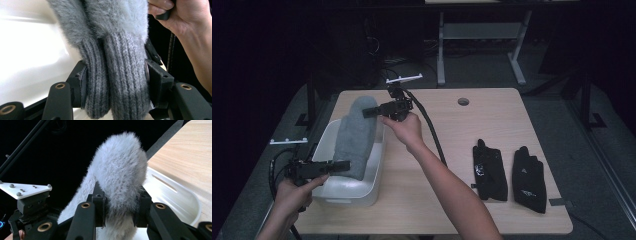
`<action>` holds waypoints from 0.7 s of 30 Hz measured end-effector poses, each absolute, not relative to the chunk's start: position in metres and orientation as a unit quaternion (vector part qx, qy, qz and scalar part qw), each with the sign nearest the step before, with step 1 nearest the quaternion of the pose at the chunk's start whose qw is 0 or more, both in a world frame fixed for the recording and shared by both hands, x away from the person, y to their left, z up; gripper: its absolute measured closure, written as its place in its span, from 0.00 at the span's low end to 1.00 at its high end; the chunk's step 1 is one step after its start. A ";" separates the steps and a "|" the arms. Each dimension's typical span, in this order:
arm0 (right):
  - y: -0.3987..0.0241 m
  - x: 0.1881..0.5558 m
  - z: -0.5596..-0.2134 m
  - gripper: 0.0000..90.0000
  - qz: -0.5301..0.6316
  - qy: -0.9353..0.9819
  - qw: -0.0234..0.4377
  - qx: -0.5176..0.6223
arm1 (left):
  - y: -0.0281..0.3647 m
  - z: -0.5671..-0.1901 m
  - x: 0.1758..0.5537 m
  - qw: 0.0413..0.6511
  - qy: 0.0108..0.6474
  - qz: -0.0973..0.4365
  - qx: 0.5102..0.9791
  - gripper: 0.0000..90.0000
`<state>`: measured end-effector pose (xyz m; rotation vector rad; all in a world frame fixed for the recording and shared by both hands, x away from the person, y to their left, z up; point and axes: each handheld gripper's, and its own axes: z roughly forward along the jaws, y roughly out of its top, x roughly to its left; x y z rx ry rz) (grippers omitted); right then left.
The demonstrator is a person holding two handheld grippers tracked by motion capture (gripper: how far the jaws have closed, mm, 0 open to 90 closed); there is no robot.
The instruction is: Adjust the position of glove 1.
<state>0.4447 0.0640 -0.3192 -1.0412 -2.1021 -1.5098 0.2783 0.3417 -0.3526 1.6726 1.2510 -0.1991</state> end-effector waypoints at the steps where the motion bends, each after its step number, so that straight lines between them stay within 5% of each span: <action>1: 0.066 0.445 -0.321 0.76 -0.531 -0.742 0.177 -0.368 | 0.344 -0.355 0.278 0.498 0.518 -0.084 0.691 0.47; 21: 0.092 0.449 -0.341 0.76 -0.515 -0.748 0.191 -0.371 | 0.363 -0.372 0.273 0.483 0.544 -0.089 0.680 0.47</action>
